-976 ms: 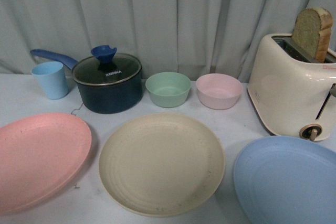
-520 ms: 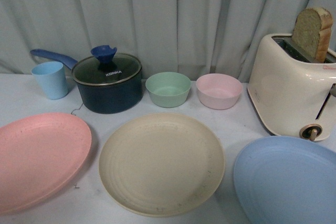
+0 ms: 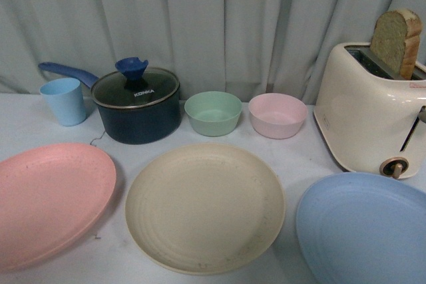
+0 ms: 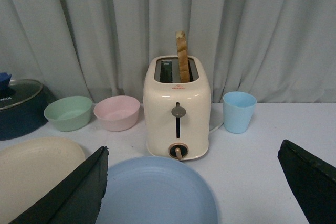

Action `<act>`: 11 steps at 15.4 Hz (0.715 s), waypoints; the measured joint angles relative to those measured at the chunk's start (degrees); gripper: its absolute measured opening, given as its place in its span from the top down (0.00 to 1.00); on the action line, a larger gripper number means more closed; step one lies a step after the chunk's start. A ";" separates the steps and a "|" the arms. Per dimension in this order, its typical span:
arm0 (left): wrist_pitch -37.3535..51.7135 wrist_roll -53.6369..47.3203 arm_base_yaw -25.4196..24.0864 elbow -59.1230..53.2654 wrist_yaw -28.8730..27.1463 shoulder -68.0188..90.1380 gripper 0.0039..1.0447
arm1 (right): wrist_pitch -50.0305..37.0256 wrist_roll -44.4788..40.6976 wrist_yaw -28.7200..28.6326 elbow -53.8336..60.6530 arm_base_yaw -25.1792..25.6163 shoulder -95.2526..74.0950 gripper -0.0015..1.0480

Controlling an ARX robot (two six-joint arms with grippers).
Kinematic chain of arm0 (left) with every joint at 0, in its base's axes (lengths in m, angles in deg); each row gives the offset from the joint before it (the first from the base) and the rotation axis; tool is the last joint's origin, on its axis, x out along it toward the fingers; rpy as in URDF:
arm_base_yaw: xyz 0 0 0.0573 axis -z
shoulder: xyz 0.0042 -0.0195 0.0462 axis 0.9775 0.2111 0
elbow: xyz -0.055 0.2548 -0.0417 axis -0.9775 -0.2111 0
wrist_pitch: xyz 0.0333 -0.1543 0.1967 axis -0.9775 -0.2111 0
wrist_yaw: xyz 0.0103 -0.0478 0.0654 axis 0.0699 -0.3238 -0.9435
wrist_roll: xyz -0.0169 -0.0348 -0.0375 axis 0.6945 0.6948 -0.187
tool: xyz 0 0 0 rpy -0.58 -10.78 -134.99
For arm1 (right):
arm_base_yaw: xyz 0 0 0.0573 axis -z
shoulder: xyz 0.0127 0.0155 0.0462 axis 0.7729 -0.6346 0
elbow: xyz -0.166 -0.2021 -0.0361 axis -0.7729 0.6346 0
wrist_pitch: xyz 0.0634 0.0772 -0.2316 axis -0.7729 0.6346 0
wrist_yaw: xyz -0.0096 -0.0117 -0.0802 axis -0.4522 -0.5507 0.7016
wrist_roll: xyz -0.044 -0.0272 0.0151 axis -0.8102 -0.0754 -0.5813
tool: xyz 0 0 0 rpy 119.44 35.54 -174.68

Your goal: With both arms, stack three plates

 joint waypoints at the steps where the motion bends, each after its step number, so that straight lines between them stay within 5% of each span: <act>1: -0.02 0.00 0.00 -0.02 0.00 0.00 0.06 | -0.02 0.00 0.00 0.00 0.00 0.00 0.06; 11: -0.02 0.00 0.00 -0.02 0.00 0.00 0.06 | -0.02 0.02 0.00 0.00 0.00 0.00 0.06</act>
